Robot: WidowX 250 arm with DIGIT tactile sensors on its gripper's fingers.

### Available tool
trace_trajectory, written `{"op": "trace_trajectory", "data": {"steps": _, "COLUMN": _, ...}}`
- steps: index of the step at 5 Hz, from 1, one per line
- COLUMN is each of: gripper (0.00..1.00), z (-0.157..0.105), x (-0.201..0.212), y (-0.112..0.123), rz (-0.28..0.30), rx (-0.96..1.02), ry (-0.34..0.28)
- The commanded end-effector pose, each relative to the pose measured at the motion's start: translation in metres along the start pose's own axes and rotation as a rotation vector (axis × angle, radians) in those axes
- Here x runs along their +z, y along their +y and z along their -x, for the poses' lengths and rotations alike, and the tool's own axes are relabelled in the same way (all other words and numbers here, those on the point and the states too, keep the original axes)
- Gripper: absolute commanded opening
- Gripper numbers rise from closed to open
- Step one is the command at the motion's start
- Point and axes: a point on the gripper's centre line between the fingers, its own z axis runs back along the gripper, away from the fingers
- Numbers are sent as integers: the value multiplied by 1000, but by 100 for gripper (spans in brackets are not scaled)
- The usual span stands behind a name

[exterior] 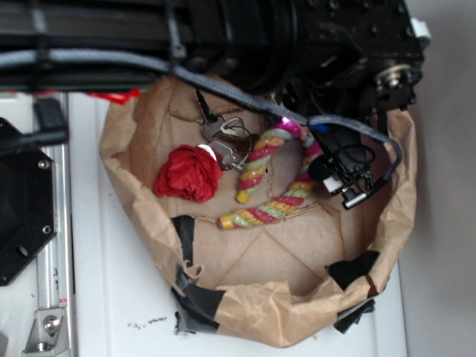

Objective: Grab the multicolored rope.

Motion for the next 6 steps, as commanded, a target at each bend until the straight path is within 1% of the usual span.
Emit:
{"op": "trace_trajectory", "data": {"steps": 1, "gripper": 100, "z": 20, "x": 1, "y": 11, "rz": -70, "rx": -69, "ry": 69}}
{"op": "trace_trajectory", "data": {"steps": 2, "gripper": 100, "z": 33, "x": 1, "y": 14, "rz": -99, "rx": -121, "ry": 72}}
{"op": "trace_trajectory", "data": {"steps": 3, "gripper": 100, "z": 51, "x": -3, "y": 25, "rz": -126, "rx": -151, "ry": 61}}
{"op": "trace_trajectory", "data": {"steps": 4, "gripper": 0, "z": 53, "x": -19, "y": 23, "rz": -149, "rx": -178, "ry": 61}}
{"op": "trace_trajectory", "data": {"steps": 5, "gripper": 0, "z": 43, "x": -21, "y": 21, "rz": -182, "rx": -184, "ry": 16}}
{"op": "trace_trajectory", "data": {"steps": 6, "gripper": 0, "z": 34, "x": -7, "y": 20, "rz": -170, "rx": -224, "ry": -13}}
